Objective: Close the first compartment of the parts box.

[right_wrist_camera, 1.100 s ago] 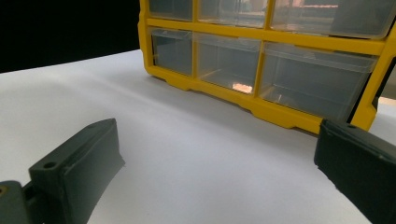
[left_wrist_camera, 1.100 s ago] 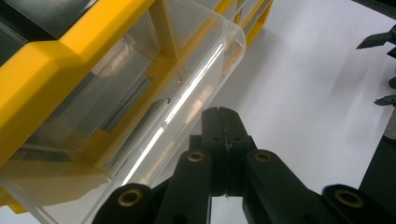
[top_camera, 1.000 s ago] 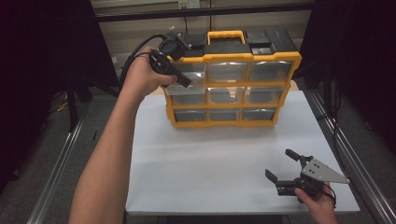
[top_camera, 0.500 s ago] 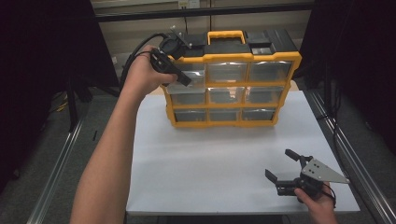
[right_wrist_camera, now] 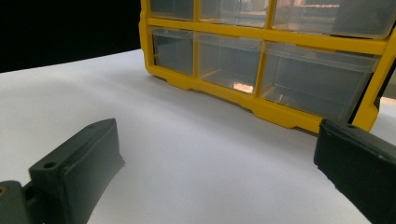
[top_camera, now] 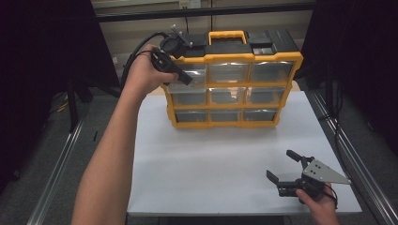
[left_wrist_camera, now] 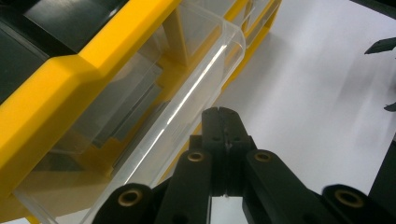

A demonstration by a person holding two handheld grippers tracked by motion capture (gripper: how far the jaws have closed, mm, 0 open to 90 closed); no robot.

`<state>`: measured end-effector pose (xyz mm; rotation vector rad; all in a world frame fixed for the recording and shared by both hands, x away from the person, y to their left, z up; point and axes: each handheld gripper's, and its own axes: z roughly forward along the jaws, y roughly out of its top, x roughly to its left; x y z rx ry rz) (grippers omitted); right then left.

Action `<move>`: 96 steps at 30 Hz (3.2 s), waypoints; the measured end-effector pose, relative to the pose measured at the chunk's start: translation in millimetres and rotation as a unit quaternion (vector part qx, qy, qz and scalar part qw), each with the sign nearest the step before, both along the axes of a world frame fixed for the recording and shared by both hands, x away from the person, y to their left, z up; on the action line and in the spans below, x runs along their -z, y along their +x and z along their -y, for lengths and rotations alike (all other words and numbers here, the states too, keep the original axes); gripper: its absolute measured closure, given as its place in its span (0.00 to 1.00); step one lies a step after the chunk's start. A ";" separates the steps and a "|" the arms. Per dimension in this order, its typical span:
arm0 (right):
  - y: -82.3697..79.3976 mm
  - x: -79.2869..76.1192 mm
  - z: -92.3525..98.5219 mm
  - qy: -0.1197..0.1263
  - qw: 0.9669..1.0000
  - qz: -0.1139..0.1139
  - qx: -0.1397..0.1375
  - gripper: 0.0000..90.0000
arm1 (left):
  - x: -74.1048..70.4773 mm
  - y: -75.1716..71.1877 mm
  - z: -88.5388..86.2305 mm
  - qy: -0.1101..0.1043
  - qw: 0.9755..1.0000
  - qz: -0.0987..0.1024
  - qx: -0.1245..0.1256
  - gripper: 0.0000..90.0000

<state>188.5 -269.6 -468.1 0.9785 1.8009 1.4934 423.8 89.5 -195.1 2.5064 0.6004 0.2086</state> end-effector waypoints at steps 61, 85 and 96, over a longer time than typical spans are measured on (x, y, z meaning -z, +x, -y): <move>0.7 0.3 0.8 0.001 1.000 -0.003 -0.002 0.00 | 7.2 19.9 2.0 -0.016 0.999 0.005 -0.030 1.00; -4.9 0.6 6.3 0.003 1.000 -0.004 0.008 0.00 | 9.5 29.3 1.5 -0.030 0.998 0.014 -0.055 1.00; -2.8 0.8 4.2 0.002 1.000 -0.003 0.004 0.00 | 13.3 29.9 -3.0 -0.051 0.997 0.007 -0.061 0.97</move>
